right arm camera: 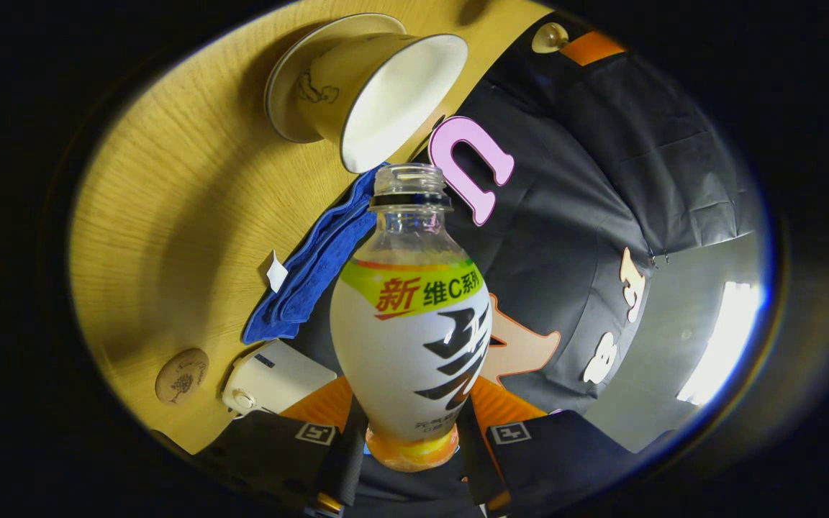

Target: Open the teacup lid with one hand, grasp the water bottle and pour water into the teacup with the other hand; after pouring, place the water bottle on the coaster and then close the teacup lid.

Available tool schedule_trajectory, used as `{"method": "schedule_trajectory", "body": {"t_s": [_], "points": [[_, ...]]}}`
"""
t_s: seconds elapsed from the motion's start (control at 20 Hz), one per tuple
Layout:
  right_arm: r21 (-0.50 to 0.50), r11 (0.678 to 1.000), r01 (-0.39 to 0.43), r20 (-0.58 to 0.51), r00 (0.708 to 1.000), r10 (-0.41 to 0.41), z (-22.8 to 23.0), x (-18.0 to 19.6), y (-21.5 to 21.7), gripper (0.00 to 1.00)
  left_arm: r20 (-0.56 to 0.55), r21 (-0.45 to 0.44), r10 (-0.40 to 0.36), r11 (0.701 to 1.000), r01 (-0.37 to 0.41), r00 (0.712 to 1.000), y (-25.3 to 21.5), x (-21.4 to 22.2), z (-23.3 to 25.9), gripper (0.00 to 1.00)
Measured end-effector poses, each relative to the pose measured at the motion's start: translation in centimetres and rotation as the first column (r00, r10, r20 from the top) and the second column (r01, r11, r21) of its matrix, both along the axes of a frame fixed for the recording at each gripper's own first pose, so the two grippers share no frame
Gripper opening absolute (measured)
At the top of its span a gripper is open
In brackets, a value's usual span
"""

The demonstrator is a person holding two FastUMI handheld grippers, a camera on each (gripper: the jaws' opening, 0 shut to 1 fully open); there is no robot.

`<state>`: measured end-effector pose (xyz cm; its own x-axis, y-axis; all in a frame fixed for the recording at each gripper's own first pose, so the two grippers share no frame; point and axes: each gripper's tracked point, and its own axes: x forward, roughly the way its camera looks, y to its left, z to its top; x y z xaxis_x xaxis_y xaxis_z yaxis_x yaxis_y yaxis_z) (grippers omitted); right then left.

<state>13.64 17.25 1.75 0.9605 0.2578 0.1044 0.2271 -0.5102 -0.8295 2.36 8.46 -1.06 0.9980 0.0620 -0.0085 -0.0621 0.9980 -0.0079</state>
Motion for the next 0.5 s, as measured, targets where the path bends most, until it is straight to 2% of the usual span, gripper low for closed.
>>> {"method": "schedule_trajectory", "body": {"t_s": [0.15, 0.3, 0.4, 0.5], "points": [[0.159, 0.985, 0.060, -0.111, 0.993, -0.042, -1.2, 0.3, -1.1, 0.63, 0.003, 0.003, 0.000, 1.000, 0.000, 1.000, 0.0, 0.0, 0.1, 0.25], [0.333, 0.936, 0.111, -0.207, 0.977, -0.042, -2.4, 0.5, -1.9, 0.64, 0.004, 0.004, 0.000, 1.000, 0.000, 1.000, 0.0, 0.0, 0.1, 0.25], [0.444, 0.882, 0.158, -0.279, 0.960, -0.032, -3.4, 0.3, -2.2, 0.63, 0.004, 0.004, 0.000, 1.000, 0.000, 1.000, 0.0, -0.1, 0.1, 0.25], [0.555, 0.800, 0.225, -0.357, 0.934, -0.015, -4.0, -0.3, -2.7, 0.60, 0.004, 0.005, 0.000, 1.000, 0.000, 1.000, 0.0, 0.0, 0.1, 0.25]]}}
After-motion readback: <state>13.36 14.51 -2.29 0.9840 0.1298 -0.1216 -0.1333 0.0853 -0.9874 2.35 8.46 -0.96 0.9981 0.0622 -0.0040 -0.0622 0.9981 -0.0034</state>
